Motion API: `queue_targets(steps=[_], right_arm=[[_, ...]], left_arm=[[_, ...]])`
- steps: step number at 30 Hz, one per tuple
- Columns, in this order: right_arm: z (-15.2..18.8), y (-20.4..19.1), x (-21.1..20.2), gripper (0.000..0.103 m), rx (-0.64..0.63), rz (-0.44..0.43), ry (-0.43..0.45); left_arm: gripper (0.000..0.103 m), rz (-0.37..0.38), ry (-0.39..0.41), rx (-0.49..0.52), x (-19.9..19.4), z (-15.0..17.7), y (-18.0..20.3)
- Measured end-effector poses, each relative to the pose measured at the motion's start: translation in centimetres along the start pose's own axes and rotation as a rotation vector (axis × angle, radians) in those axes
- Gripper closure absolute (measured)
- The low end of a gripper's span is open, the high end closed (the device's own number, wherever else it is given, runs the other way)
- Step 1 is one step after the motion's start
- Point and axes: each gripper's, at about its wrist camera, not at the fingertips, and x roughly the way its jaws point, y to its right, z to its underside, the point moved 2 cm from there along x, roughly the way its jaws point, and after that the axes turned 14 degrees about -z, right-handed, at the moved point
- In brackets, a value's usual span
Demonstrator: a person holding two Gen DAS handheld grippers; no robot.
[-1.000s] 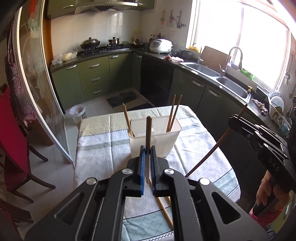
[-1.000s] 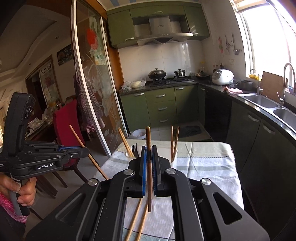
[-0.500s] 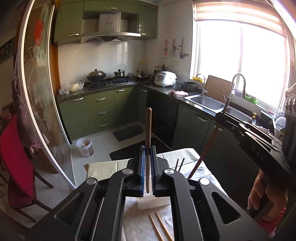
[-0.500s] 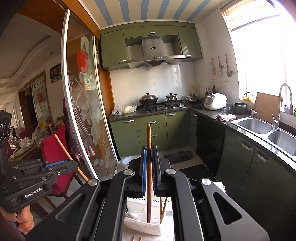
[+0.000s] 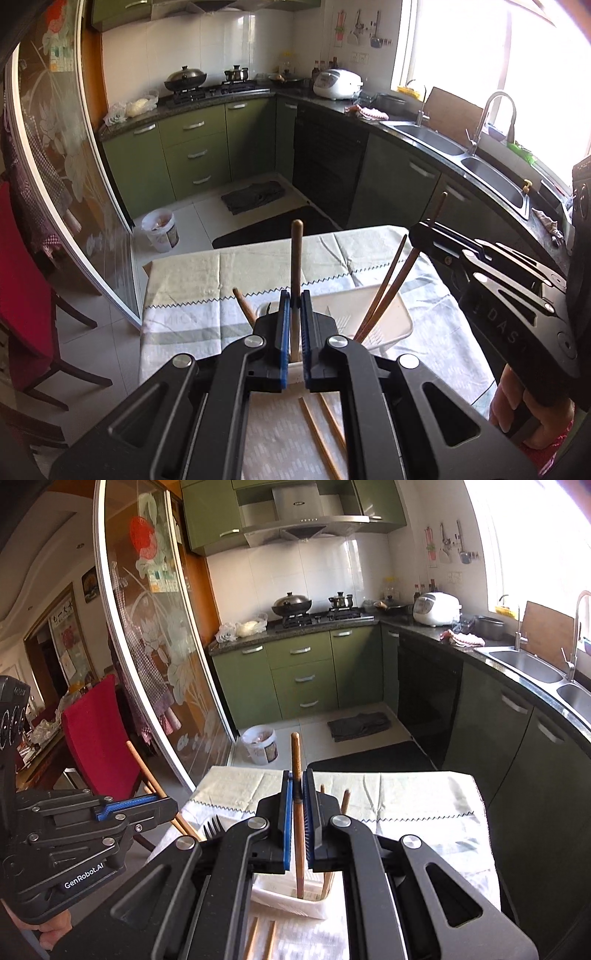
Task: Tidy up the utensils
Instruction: 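Drop the chopsticks into the white holder from both grippers, then lower both grippers onto the last two chopsticks and close on them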
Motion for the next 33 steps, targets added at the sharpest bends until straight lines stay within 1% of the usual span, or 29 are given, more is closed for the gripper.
queue_targets(steps=[1,3,5,6,7,9,10,11,12,14,15,17,20,23,25,26,28,30,32,33], right_arm=[[0.4,0.2,0.3,0.096,0.005,-0.003,-0.009],[1.4,0.2,0.6,0.085,0.003,-0.003,-0.020],[1.8,0.2,0.1,0.082,0.002,-0.005,-0.012],[1.9,0.0,-0.4,0.082,0.000,-0.009,-0.004],[2.0,-0.1,-1.1,0.081,0.000,-0.015,0.010],[2.5,-0.4,-3.3,0.073,-0.001,-0.023,0.049],[3.0,-0.6,-4.6,0.071,-0.003,-0.026,0.069],[3.7,-0.7,-6.0,0.066,-0.004,-0.025,0.091],[4.4,-0.7,-7.3,0.064,-0.007,-0.021,0.110],[6.2,-0.7,-9.6,0.063,-0.013,0.002,0.126],[7.3,-0.6,-10.5,0.063,-0.010,0.015,0.123],[9.7,0.3,-12.0,0.063,0.016,0.030,0.112],[13.3,1.9,-13.5,0.063,0.085,0.029,0.085],[16.4,3.6,-14.5,0.063,0.150,0.027,0.061],[18.0,4.7,-15.1,0.063,0.188,0.020,0.053],[18.6,5.1,-15.3,0.063,0.199,0.023,0.045],[19.5,6.0,-15.6,0.063,0.220,0.023,0.037],[20.1,6.7,-15.7,0.059,0.236,0.024,0.029],[20.8,7.3,-15.8,0.059,0.251,0.022,0.026],[20.9,7.4,-15.8,0.059,0.255,0.019,0.024]], left_arm=[[0.097,0.002,-0.011,0.002,0.3,0.2,0.1],[0.097,-0.001,-0.016,-0.002,0.5,0.5,0.0],[0.097,-0.005,-0.007,-0.006,0.1,0.5,0.0],[0.095,-0.004,0.000,-0.009,-0.4,0.6,-0.2],[0.091,-0.004,0.006,-0.013,-0.9,0.7,-0.2],[0.070,-0.005,0.011,-0.026,-2.0,1.0,-0.4],[0.067,-0.002,0.011,-0.031,-2.5,1.4,-0.5],[0.065,-0.002,0.009,-0.029,-3.0,1.8,-0.5],[0.065,-0.005,0.000,-0.022,-3.3,2.5,-0.4],[0.064,-0.001,-0.044,-0.016,-3.5,4.0,-0.2],[0.063,0.008,-0.084,-0.018,-3.1,5.0,0.0],[0.063,0.029,-0.179,-0.010,-1.6,7.3,0.7],[0.063,0.054,-0.344,0.013,2.1,11.3,2.4],[0.063,0.035,-0.457,0.011,5.8,14.3,3.6],[0.068,0.019,-0.506,0.001,7.6,15.4,4.3],[0.073,0.010,-0.522,-0.004,8.3,15.6,4.5],[0.075,0.000,-0.542,-0.011,9.4,16.0,5.0],[0.076,-0.019,-0.554,-0.013,10.2,16.3,5.4],[0.082,-0.038,-0.570,-0.011,10.9,16.6,5.7],[0.082,-0.046,-0.578,-0.007,11.4,16.8,5.7]])
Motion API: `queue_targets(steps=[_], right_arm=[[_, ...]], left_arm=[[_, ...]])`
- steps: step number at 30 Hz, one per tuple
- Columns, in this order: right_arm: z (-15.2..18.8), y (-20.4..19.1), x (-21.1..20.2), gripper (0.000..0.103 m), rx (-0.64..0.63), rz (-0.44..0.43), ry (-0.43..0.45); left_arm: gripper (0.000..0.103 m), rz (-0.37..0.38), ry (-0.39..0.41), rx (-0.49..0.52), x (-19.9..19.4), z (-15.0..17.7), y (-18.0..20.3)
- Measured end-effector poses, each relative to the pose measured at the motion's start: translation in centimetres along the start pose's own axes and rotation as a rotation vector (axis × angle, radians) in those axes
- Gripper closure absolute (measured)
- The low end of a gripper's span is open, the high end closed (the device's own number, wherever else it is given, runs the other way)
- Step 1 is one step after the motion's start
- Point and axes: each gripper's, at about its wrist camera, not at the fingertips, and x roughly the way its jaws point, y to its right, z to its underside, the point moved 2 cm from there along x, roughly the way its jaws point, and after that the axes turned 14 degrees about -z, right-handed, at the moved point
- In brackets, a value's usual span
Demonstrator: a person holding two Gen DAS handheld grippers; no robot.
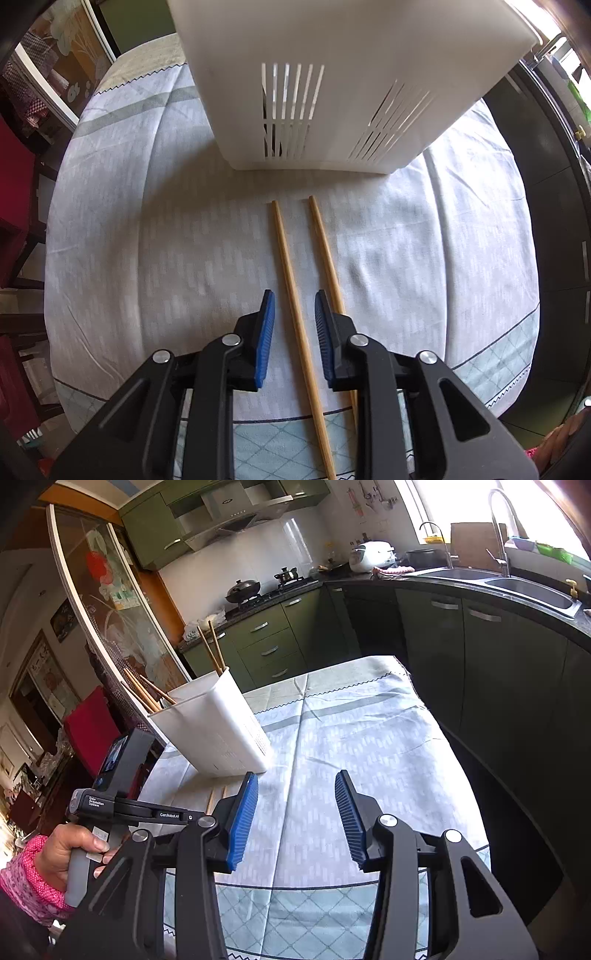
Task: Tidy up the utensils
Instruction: 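Lower both grippers onto the last two chopsticks and close on them, then lift the last chopsticks upright with both grippers toward the white holder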
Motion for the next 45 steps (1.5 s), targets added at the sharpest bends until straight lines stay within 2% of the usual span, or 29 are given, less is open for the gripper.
queue_targets(steps=[7,8,13,20,24,29,37,45], right_arm=[[0.1,0.2,0.6,0.059,0.010,0.004,-0.017],[-0.1,0.0,1.0,0.059,0.007,0.007,-0.023],[-1.0,-2.2,3.9,0.059,-0.035,0.005,-0.092],[0.5,-6.7,13.7,0.060,-0.155,-0.012,-0.373],[1.9,-8.4,19.3,0.063,-0.212,0.011,-0.513],[3.3,-9.1,24.0,0.066,-0.241,0.064,-0.624],[4.2,-10.2,27.1,0.068,-0.264,0.120,-0.663],[4.4,-12.0,30.1,0.095,-0.275,0.127,-0.660]], left_arm=[[0.089,-0.022,-0.030,0.025,1.3,-0.1,0.7],[0.094,-0.024,-0.028,0.026,1.4,-0.3,0.7],[0.097,-0.001,-0.015,0.036,1.3,-0.5,0.3],[0.097,0.007,0.063,0.002,-1.1,-0.6,-2.9],[0.097,0.010,0.110,-0.035,-2.5,-0.3,-5.4],[0.097,0.020,0.157,-0.071,-4.3,0.7,-8.0],[0.097,0.047,0.224,-0.092,-6.5,1.6,-9.8],[0.097,0.058,0.274,-0.093,-8.0,2.8,-10.1]])
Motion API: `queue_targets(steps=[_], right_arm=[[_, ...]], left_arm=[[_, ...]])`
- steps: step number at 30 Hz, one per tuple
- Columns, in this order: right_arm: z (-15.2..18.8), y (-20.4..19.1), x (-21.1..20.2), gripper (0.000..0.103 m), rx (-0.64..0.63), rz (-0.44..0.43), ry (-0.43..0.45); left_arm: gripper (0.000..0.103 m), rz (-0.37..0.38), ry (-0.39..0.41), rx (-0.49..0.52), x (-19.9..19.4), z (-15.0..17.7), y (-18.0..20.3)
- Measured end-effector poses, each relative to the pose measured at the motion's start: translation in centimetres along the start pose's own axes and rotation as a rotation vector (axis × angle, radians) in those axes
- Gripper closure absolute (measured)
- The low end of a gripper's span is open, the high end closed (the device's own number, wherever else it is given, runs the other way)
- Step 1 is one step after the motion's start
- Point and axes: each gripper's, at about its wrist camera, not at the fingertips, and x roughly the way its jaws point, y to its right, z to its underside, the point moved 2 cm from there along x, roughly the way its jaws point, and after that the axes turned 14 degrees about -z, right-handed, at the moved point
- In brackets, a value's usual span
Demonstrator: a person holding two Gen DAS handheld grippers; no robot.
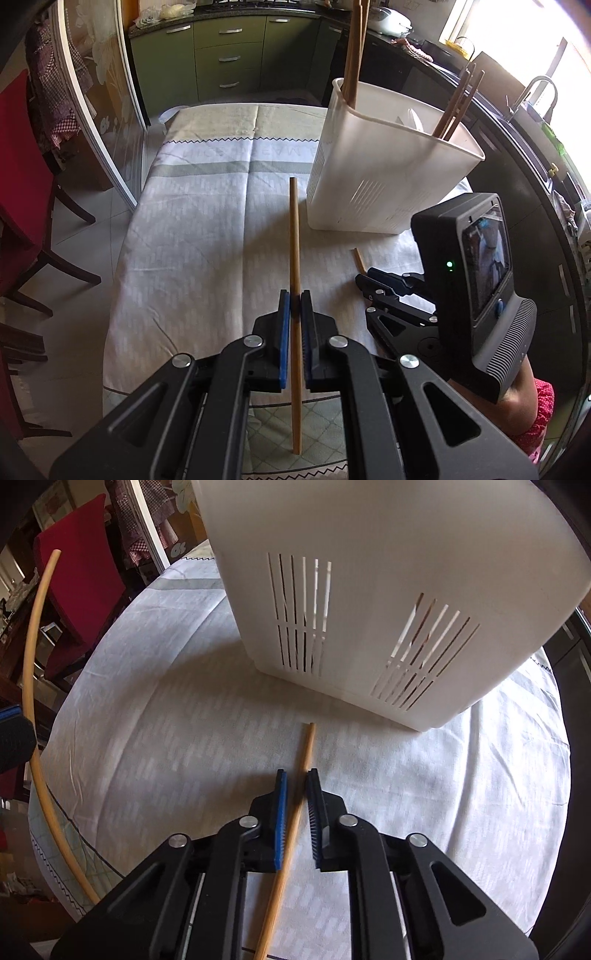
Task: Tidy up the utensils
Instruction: 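Lift the last chopsticks upright with both grippers toward the white holder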
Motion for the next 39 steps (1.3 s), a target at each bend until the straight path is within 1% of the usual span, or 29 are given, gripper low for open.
queue_targets(steps=[3,5,10,14,18,20,23,27,28,29,33,35,39], right_arm=[[-0.5,0.1,0.5,0.097,0.006,0.003,0.017],[-0.8,0.3,0.2,0.097,0.016,-0.016,0.042],[-1.0,-0.4,-2.9,0.097,0.022,-0.066,0.134],[-1.1,-0.6,-6.9,0.097,0.020,-0.091,0.263],[-0.2,-1.0,-11.0,0.097,0.011,-0.110,0.410],[1.0,-0.9,-12.7,0.097,0.003,-0.113,0.476],[2.5,-1.1,-14.4,0.097,-0.002,-0.120,0.552],[5.0,-1.4,-16.4,0.097,-0.024,-0.107,0.631],[6.5,-0.6,-18.2,0.097,-0.029,-0.103,0.647],[7.4,-0.6,-19.0,0.097,-0.033,-0.104,0.663],[9.9,-1.2,-21.1,0.097,-0.075,-0.071,0.698],[11.3,-1.7,-21.8,0.097,-0.093,-0.070,0.704],[12.4,-2.5,-22.3,0.097,-0.112,-0.062,0.710]], left_arm=[[0.097,-0.002,0.032,0.001,-1.0,0.0,-0.3],[0.097,-0.001,0.049,0.005,-1.6,0.1,-0.3],[0.097,-0.004,0.069,0.016,-2.5,0.2,-0.5],[0.097,0.001,0.079,0.015,-3.0,0.2,-0.5],[0.097,-0.005,0.088,0.018,-3.3,0.3,-0.5],[0.097,-0.003,0.089,0.020,-3.4,0.3,-0.5],[0.097,-0.004,0.097,0.018,-3.6,0.4,-0.6],[0.097,0.002,0.110,0.015,-4.2,0.7,-0.8],[0.097,0.001,0.116,0.016,-4.4,0.8,-0.8],[0.097,0.001,0.123,0.015,-4.6,0.9,-0.9],[0.097,-0.002,0.152,0.016,-5.5,1.4,-1.1],[0.097,0.001,0.159,0.016,-5.7,1.8,-1.1],[0.097,-0.005,0.185,0.019,-6.5,2.5,-1.0]])
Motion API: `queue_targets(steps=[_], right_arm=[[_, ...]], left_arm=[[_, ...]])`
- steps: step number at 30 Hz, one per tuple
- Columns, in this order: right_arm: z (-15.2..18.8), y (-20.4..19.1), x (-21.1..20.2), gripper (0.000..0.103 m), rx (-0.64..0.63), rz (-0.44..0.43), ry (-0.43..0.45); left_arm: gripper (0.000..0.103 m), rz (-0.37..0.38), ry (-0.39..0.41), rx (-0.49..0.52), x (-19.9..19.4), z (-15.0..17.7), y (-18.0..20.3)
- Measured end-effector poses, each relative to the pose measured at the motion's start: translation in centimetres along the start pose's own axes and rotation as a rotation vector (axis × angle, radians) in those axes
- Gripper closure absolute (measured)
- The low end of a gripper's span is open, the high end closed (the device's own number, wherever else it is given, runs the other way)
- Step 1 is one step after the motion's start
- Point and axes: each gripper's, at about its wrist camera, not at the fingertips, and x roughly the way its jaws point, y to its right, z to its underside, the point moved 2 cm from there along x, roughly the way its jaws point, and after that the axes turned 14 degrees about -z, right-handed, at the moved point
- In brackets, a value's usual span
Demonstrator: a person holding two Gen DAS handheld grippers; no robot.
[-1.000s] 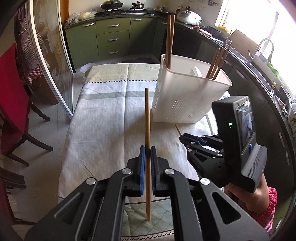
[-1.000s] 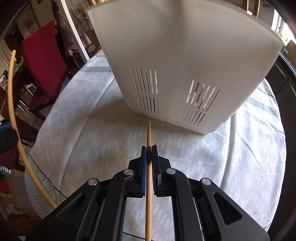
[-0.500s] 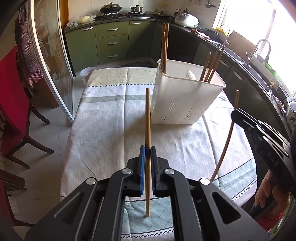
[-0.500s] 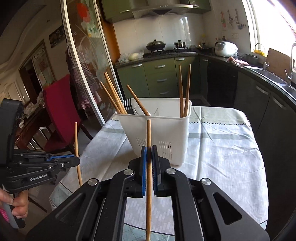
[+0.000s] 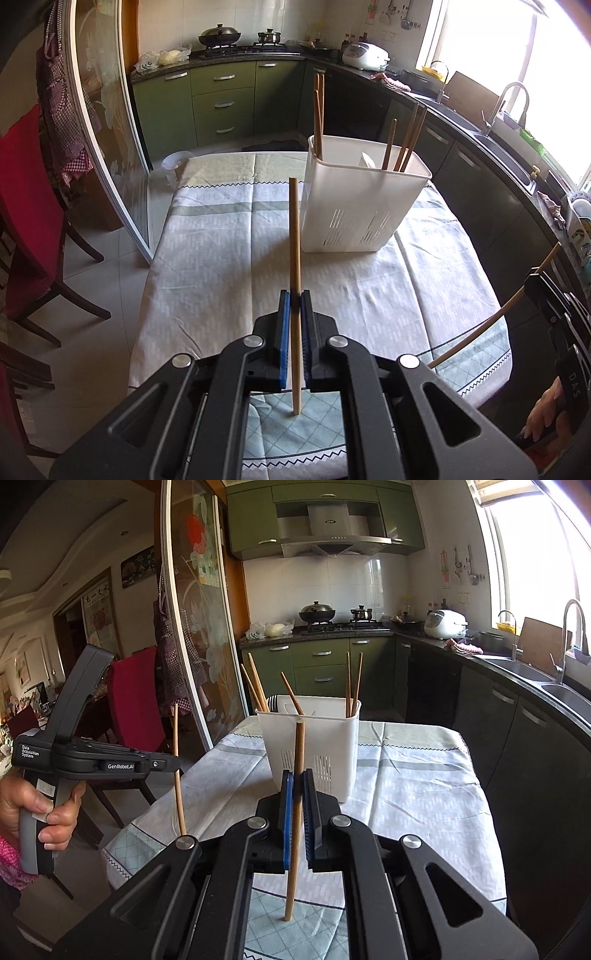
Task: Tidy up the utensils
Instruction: 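Lift the last chopsticks upright with both grippers toward the white holder, then drop the chopsticks into the white holder and open both grippers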
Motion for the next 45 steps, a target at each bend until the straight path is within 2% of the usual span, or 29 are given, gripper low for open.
queue_targets(steps=[12,21,32,40,45], right_arm=[[0.1,-0.2,0.1,0.097,-0.014,-0.009,-0.009],[-1.1,0.6,1.0,0.097,0.007,-0.020,0.006],[-6.3,1.0,1.7,0.097,-0.011,-0.017,0.086],[-11.4,0.4,0.9,0.097,-0.054,-0.006,0.149],[-14.2,0.9,0.5,0.097,-0.058,-0.002,0.176]], left_arm=[[0.097,0.025,0.086,0.054,-2.9,1.3,1.5],[0.097,0.031,0.096,0.065,-2.4,0.4,2.3],[0.097,0.045,0.147,0.068,-3.4,-2.2,2.9],[0.097,0.079,0.202,0.074,-6.1,-6.3,3.5],[0.097,0.075,0.272,0.075,-8.5,-9.0,3.9]])
